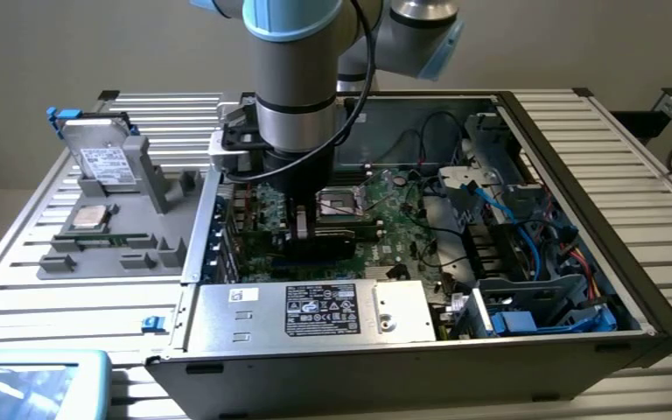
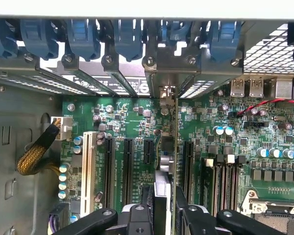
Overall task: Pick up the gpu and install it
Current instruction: 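Insert the gpu into the slot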
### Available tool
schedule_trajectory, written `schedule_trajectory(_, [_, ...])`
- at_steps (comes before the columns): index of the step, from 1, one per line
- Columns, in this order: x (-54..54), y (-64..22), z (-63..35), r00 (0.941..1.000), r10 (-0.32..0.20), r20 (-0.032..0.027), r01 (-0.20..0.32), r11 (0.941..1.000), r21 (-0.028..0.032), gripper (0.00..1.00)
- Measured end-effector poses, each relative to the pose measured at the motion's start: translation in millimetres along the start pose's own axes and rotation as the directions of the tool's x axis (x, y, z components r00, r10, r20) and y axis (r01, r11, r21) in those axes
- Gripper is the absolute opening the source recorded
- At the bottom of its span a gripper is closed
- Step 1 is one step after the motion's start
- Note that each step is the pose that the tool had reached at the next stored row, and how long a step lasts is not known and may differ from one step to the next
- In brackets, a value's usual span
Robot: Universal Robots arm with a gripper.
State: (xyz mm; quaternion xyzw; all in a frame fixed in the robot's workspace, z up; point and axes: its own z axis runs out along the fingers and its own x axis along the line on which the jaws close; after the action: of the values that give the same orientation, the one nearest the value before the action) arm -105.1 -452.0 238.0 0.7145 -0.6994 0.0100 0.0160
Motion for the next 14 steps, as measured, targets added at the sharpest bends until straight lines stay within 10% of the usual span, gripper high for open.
schedule_trajectory(14, [-0.1, 0.6, 1.3, 1.0, 0.0, 0.0, 0.0, 1.0, 0.0, 0.28])
